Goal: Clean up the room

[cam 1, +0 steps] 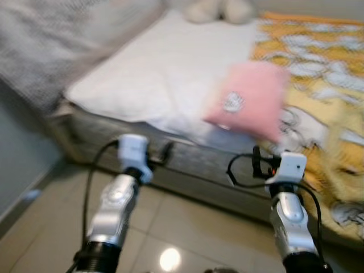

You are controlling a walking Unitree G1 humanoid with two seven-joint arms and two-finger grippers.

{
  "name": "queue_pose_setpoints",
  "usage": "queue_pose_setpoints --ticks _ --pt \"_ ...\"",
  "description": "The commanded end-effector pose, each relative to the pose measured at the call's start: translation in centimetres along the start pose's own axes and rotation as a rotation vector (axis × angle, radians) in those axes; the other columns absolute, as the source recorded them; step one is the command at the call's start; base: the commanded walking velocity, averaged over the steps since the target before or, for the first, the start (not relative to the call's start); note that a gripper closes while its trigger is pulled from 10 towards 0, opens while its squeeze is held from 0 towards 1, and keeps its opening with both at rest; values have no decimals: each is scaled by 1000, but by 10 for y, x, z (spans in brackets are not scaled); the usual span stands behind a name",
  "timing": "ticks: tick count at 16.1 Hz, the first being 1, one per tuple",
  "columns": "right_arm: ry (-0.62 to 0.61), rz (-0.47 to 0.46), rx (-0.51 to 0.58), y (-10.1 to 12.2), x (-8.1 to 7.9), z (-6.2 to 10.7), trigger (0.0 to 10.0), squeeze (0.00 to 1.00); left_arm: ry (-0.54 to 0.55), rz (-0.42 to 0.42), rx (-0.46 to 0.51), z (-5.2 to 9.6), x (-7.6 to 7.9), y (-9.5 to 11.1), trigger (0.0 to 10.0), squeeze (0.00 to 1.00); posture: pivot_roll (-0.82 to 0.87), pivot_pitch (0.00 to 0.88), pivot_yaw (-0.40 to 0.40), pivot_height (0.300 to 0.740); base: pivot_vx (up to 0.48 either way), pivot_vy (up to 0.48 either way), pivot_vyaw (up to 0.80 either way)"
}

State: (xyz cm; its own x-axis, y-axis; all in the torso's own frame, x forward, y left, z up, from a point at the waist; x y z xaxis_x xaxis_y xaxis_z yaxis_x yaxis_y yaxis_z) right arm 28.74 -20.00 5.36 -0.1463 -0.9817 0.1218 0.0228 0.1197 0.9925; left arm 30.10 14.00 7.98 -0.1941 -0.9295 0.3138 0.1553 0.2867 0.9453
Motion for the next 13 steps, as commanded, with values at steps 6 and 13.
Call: queue_pose_setpoints --ticks 6,13 --pt "26 7 -14 -6 -1 17 10000 0 8 -103 -6 7 -5 0 10000 0 -134 0 63 740 0 0 -604" --pt "80 41 19 7 -8 4 10000 0 -126 -137 7 4 20 -4 10000 0 -149 0 61 740 226 -336 -179"
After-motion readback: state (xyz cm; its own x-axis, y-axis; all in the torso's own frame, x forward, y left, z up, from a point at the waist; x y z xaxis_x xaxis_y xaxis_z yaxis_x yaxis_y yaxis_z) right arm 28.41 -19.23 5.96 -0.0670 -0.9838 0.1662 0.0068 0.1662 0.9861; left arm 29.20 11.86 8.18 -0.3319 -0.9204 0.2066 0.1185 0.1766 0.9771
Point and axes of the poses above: a point about 5 cm out from each wrist's last joint towards the gripper, its own z axis pointing back from the gripper into the wrist, its own y axis along the axis of the wrist's last joint, x = y × z, the point moved 1 cm from there along -z, pointing out of the wrist towards the gripper, and after that the axes turned 8 degrees about z, right-handed, at the moved point
